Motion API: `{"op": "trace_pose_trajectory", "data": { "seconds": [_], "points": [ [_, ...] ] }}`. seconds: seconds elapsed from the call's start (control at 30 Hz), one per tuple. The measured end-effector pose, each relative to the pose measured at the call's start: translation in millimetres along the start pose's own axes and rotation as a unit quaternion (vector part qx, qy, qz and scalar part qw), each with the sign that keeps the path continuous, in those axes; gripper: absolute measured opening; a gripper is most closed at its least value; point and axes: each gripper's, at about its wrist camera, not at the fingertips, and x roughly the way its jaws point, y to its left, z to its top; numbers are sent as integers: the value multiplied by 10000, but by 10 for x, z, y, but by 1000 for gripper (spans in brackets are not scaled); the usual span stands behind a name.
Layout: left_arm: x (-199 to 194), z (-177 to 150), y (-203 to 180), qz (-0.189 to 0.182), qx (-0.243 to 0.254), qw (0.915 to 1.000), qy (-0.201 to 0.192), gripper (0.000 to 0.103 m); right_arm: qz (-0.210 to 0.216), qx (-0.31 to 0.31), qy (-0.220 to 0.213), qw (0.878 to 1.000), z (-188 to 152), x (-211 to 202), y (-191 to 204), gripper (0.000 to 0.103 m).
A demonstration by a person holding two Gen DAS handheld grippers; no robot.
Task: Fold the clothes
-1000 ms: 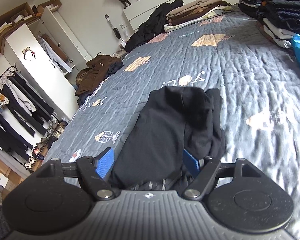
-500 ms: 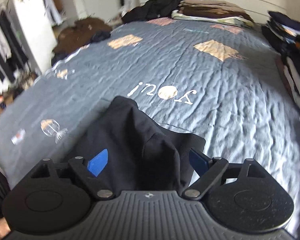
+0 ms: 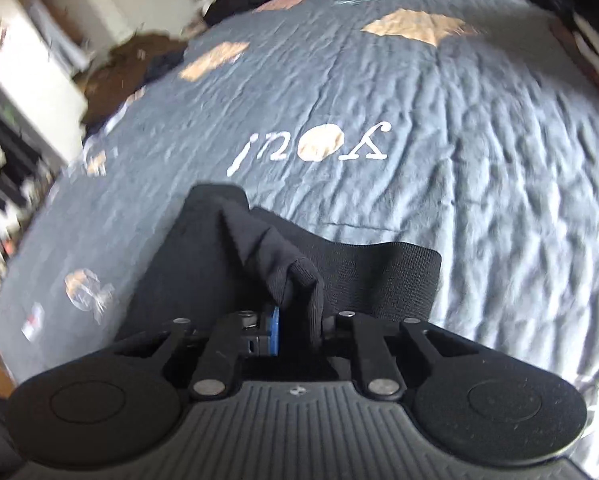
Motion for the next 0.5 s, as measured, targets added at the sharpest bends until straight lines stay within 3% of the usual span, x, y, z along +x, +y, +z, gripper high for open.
{"op": "trace_pose_trajectory", "data": {
  "seconds": [0.1,0.2,0.27,0.37,0.5],
  "points": [
    [9,3,10,-46,-43,10000,7,22,42,303,-6,9995,-44,94,-163,15],
    [15,-7,-34,-36,33,10000,-13,21,85,607,-11,9981,-89,187,-327,33],
    [19,-14,-7,-74,-29,10000,-15,22,124,614,-24,9980,-137,270,-388,38],
    [25,-21,-2,-86,-56,9999,-12,22,107,480,-89,9988,-129,218,-332,41],
    [15,-20,3,-92,-76,9999,-1,22,95,405,-359,9985,63,-216,-186,50]
  ]
}}
